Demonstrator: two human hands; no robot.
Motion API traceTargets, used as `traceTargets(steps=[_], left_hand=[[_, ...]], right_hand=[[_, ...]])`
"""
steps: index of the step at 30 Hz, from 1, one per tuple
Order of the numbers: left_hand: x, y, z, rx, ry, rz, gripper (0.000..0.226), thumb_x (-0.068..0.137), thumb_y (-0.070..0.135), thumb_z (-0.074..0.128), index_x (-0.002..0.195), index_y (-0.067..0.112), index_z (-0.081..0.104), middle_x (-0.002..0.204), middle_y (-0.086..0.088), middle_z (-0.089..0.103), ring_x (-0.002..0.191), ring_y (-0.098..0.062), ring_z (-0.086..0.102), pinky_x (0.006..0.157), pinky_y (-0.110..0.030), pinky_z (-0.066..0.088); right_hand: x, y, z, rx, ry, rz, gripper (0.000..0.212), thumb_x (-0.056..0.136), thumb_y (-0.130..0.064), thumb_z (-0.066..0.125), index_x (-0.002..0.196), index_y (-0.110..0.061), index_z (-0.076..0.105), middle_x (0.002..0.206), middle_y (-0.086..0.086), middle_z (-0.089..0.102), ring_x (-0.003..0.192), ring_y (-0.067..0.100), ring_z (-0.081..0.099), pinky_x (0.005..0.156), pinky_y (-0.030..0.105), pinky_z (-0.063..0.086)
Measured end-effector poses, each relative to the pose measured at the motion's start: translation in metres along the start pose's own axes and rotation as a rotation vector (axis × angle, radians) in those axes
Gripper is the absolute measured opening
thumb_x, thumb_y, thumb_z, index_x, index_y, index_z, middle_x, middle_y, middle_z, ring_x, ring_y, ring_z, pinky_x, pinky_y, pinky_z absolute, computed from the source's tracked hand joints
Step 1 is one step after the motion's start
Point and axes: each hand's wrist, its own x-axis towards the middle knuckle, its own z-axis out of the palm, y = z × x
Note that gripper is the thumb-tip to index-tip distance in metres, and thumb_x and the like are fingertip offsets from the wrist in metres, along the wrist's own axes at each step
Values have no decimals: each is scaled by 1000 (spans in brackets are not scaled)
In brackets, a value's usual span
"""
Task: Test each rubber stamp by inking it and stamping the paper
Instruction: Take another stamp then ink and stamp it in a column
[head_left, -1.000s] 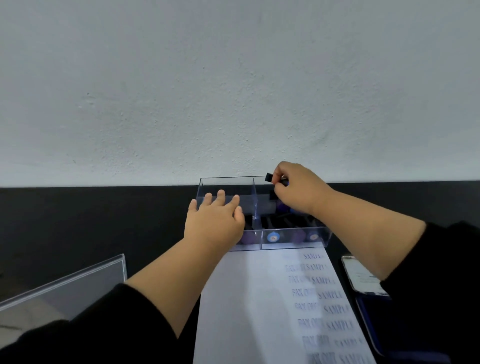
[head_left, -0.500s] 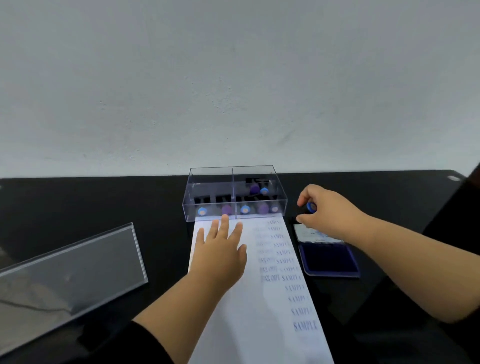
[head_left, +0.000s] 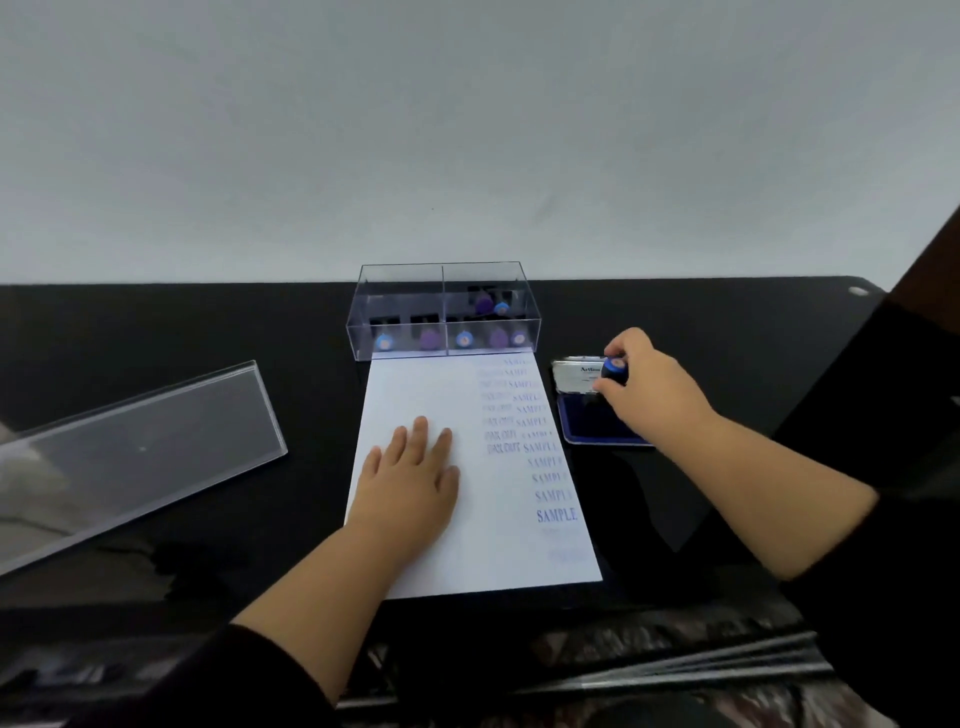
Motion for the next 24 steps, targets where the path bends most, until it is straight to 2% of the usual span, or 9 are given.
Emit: traceTargets(steps=[4,7,10,14,19,24], left_hand=[[-1,-2,5,-8,48,-1,53,102,37,15,152,31,0,159,3,-13,147,-16,-9,117,-35,-6],[-2,-3,7,-17,56,2,52,102,38,16,152,32,2,159,3,-11,147,-16,-9,117,-34,-6],[-2,-4,7,-26,58,7,52,102,38,16,152,32,3,160,3,-11,147,-15,-9,117,-34,-6],[-2,-5,7,-37,64,11,52,102,37,17,152,32,5,160,4,-9,147,-15,-8,117,-34,-6],[-2,-5,7,-65,80,8,51,102,37,20,152,33,9,160,5,-6,147,-13,-6,117,-33,-6],[-2,-5,9,-73,101,6,50,102,38,22,151,34,13,160,6,-3,147,-13,-3,117,-33,-4]], right_hand=[[-3,-2,14,-109,-14,2,22,93,-24,54,109,-17,41,108,10,58,79,21,52,64,32,42],[-6,0,21,-115,41,-2,15,94,-23,52,103,-18,41,104,9,59,76,21,52,61,32,40],[-10,1,24,-100,73,8,17,94,-22,52,107,-17,43,104,8,60,77,21,54,59,31,41],[-22,1,24,-80,89,26,16,93,-21,52,106,-17,44,104,8,62,80,23,57,63,36,50],[-41,6,29,-63,144,60,13,92,-22,53,100,-20,43,91,3,59,72,21,53,55,30,41],[-49,8,39,53,225,100,19,92,-19,52,111,-20,50,92,3,58,76,22,52,59,30,39]])
